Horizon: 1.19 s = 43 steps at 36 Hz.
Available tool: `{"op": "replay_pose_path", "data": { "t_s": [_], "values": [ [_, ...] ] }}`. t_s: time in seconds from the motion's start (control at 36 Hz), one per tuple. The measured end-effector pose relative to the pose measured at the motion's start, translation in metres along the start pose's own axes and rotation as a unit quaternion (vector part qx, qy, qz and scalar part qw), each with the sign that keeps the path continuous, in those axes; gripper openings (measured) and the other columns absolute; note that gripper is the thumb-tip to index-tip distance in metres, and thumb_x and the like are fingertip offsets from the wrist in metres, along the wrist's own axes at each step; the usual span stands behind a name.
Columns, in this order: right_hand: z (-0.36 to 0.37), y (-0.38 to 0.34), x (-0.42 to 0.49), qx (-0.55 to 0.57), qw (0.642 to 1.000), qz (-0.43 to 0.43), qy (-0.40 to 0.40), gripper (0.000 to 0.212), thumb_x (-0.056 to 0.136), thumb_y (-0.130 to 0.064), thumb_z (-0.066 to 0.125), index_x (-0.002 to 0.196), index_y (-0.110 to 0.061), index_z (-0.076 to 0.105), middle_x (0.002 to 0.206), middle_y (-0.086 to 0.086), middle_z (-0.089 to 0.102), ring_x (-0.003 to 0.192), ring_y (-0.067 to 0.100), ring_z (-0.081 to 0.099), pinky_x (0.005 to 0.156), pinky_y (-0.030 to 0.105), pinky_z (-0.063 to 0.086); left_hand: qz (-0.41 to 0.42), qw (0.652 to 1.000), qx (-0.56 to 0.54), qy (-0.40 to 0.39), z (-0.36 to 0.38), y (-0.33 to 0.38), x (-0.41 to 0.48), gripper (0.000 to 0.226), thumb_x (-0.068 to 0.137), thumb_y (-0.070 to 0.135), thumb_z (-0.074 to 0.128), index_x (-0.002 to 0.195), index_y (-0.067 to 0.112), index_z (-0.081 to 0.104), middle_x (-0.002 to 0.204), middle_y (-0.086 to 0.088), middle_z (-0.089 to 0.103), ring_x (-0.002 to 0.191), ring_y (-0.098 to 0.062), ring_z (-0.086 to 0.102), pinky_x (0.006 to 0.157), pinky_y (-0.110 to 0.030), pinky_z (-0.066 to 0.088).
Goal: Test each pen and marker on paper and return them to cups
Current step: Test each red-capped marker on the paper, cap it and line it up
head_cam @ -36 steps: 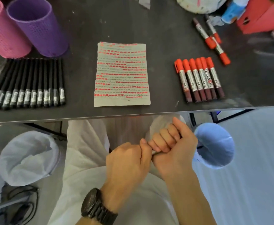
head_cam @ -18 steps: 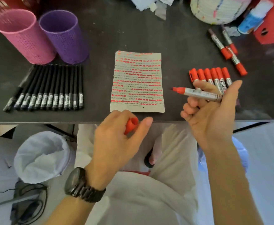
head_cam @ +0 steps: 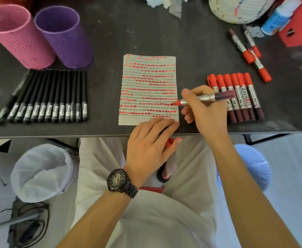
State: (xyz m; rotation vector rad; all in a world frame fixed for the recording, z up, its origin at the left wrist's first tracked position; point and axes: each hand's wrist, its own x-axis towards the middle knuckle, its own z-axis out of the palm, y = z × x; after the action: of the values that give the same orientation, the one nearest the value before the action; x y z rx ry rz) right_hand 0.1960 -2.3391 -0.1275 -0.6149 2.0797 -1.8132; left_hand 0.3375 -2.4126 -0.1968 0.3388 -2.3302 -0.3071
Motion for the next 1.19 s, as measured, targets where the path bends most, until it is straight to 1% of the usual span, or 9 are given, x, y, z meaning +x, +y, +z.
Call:
{"op": "replay_pose_path", "data": {
  "t_s": [0.14, 0.28, 0.42, 0.5, 0.61, 0.69, 0.83, 1.03, 1.19],
  "values": [
    [-0.002, 0.006, -0.004, -0.027, 0.999, -0.010, 0.044, 0.033, 0.086, -0.030, 0.079, 0.066, -0.017, 0.056, 0.050, -0.005, 0.062, 0.043, 0.010, 0.059, 0.047, 0.019, 0.043, -0.005, 1.000, 0.011, 0.020, 0.005, -0.001, -0.005, 0.034, 0.099, 0.043, 0.063, 0.122, 0.021, 0.073, 0.125, 0.005, 0.070, 0.118, -0.017, 0.063, 0.104, -0.028, 0.040],
    [0.001, 0.010, -0.005, -0.075, 0.995, -0.025, 0.054, 0.032, 0.080, -0.024, 0.073, 0.057, -0.023, 0.051, 0.045, -0.003, 0.058, 0.041, 0.008, 0.057, 0.050, 0.021, 0.043, -0.001, 1.000, 0.013, 0.028, 0.007, -0.003, -0.008, 0.034, 0.096, 0.041, 0.067, 0.124, 0.022, 0.073, 0.127, 0.008, 0.069, 0.120, -0.015, 0.062, 0.105, -0.028, 0.040],
    [0.003, 0.014, -0.004, -0.087, 0.994, -0.045, 0.054, 0.029, 0.081, -0.018, 0.071, 0.059, -0.016, 0.053, 0.046, -0.001, 0.060, 0.041, 0.011, 0.055, 0.048, 0.022, 0.043, -0.006, 0.999, 0.010, 0.037, 0.009, -0.003, -0.007, 0.033, 0.095, 0.040, 0.069, 0.122, 0.022, 0.074, 0.126, 0.008, 0.070, 0.119, -0.014, 0.063, 0.105, -0.026, 0.038],
    [0.003, 0.015, -0.003, -0.082, 0.994, -0.044, 0.050, 0.027, 0.081, -0.017, 0.072, 0.061, -0.011, 0.055, 0.047, 0.001, 0.061, 0.041, 0.009, 0.056, 0.048, 0.019, 0.043, -0.012, 0.999, 0.012, 0.044, 0.010, -0.002, -0.006, 0.032, 0.094, 0.039, 0.070, 0.120, 0.022, 0.075, 0.124, 0.008, 0.070, 0.117, -0.014, 0.064, 0.105, -0.026, 0.039],
    [0.003, 0.016, -0.003, -0.082, 0.995, -0.046, 0.043, 0.027, 0.082, -0.016, 0.073, 0.062, -0.010, 0.057, 0.048, 0.001, 0.061, 0.042, 0.010, 0.058, 0.047, 0.019, 0.043, -0.010, 0.999, 0.014, 0.045, 0.011, -0.003, -0.007, 0.032, 0.095, 0.040, 0.069, 0.120, 0.022, 0.075, 0.125, 0.008, 0.070, 0.117, -0.014, 0.064, 0.107, -0.024, 0.036],
    [0.003, 0.017, -0.003, -0.090, 0.994, -0.052, 0.042, 0.027, 0.082, -0.016, 0.074, 0.062, -0.008, 0.057, 0.049, 0.002, 0.062, 0.042, 0.012, 0.057, 0.046, 0.019, 0.043, -0.010, 0.999, 0.015, 0.048, 0.012, -0.003, -0.007, 0.032, 0.094, 0.041, 0.070, 0.120, 0.023, 0.075, 0.125, 0.009, 0.070, 0.117, -0.014, 0.065, 0.106, -0.025, 0.037],
    [0.004, 0.016, -0.003, -0.114, 0.991, -0.052, 0.049, 0.028, 0.082, -0.017, 0.074, 0.062, -0.008, 0.057, 0.052, 0.006, 0.061, 0.048, 0.028, 0.060, 0.046, 0.030, 0.044, -0.012, 0.998, 0.011, 0.057, 0.012, -0.002, -0.006, 0.031, 0.094, 0.040, 0.069, 0.119, 0.023, 0.075, 0.124, 0.010, 0.070, 0.116, -0.013, 0.064, 0.105, -0.024, 0.038],
    [0.004, 0.016, -0.003, -0.121, 0.990, -0.056, 0.044, 0.029, 0.083, -0.017, 0.075, 0.064, -0.006, 0.057, 0.055, 0.009, 0.061, 0.052, 0.034, 0.062, 0.048, 0.039, 0.047, -0.012, 0.998, 0.010, 0.052, 0.013, -0.003, -0.006, 0.031, 0.095, 0.040, 0.068, 0.119, 0.022, 0.075, 0.124, 0.009, 0.070, 0.116, -0.013, 0.064, 0.106, -0.024, 0.038],
    [0.003, 0.016, -0.003, -0.131, 0.989, -0.054, 0.040, 0.028, 0.083, -0.017, 0.075, 0.064, -0.004, 0.058, 0.053, 0.008, 0.062, 0.050, 0.030, 0.060, 0.050, 0.040, 0.048, -0.016, 0.999, 0.009, 0.050, 0.013, -0.002, -0.007, 0.031, 0.095, 0.040, 0.069, 0.120, 0.022, 0.075, 0.125, 0.009, 0.070, 0.118, -0.013, 0.063, 0.107, -0.024, 0.037]
  ]
}}
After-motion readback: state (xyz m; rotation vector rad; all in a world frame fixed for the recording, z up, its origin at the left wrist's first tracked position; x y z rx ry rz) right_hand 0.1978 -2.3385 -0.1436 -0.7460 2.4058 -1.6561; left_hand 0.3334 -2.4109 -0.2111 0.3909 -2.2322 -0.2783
